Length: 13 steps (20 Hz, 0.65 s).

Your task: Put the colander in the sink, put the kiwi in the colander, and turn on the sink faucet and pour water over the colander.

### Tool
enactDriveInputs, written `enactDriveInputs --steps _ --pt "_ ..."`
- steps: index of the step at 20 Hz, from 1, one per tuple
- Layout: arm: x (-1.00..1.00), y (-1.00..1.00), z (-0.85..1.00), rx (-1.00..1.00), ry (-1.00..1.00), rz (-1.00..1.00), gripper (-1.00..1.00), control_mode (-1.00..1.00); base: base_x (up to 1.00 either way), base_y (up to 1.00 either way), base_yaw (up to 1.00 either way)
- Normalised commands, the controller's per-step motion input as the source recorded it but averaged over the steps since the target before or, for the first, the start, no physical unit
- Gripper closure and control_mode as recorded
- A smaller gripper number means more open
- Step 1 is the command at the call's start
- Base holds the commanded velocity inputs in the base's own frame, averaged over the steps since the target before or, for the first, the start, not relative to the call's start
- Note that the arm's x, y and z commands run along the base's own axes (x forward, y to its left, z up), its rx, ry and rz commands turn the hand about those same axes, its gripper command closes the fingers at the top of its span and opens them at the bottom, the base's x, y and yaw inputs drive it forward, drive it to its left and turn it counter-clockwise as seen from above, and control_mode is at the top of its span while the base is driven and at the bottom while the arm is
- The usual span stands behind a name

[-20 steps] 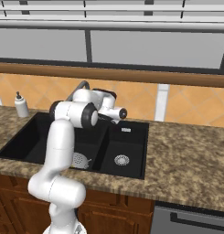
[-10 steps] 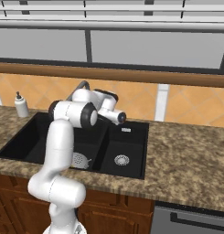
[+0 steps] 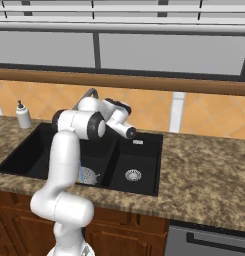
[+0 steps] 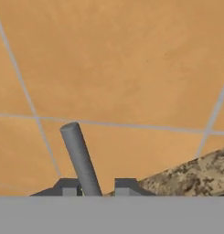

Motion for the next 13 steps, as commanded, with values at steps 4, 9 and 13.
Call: enactDriveInputs --steps 4,9,13 --pt "0.00 -0.80 0.00 0.19 0.06 -0.17 1.00 -1.00 0.00 0.00 0.00" --pt "-0.04 -0.42 0.00 0.13 0.02 -0.08 1.00 -1.00 0.00 0.00 0.00" --pt "-0.08 -0.02 0.00 0.02 0.00 -0.01 1.00 -1.00 0.00 0.00 0.00"
